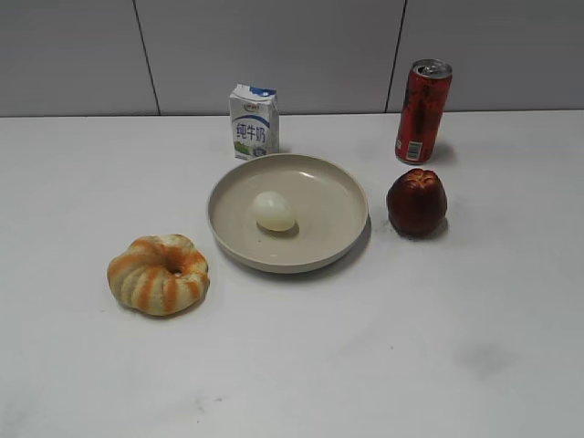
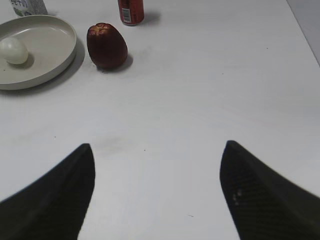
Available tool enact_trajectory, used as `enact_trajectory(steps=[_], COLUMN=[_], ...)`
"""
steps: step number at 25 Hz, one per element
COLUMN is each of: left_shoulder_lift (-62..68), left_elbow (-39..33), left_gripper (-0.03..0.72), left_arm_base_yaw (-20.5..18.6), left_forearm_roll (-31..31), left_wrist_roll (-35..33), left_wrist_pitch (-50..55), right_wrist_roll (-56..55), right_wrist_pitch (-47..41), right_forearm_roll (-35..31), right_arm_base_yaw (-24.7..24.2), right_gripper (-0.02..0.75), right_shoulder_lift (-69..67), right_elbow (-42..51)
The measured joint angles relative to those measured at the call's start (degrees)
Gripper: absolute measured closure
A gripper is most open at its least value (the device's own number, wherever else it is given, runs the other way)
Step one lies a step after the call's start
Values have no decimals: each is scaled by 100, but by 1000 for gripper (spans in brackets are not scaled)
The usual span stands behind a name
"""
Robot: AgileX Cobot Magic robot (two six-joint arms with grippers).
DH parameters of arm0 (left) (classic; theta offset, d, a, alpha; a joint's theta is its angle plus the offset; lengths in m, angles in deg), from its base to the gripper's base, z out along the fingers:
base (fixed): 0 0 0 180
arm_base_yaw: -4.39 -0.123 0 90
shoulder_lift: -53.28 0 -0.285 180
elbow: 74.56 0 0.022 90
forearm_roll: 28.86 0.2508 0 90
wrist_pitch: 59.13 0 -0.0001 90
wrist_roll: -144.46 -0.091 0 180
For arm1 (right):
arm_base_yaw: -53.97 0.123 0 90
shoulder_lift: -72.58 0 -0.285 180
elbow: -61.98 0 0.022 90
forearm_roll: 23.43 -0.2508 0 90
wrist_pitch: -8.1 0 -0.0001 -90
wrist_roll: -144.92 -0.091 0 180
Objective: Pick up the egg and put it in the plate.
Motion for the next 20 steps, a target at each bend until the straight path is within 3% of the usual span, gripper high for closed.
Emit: enact_trajectory(steps=[20], left_shoulder_lift=[192], left_elbow=[-22], left_gripper=[132], left_arm_base_yaw=[0], left_forearm_roll=[-55], left_wrist_roll=[-68], left_wrist_pitch=[-123], right_wrist_roll=[0], right_wrist_pitch=[0], right_forearm_roll=[0], right_arm_base_yaw=[0], right_gripper=[150], right_shoulder_lift=[0], right_elbow=[0])
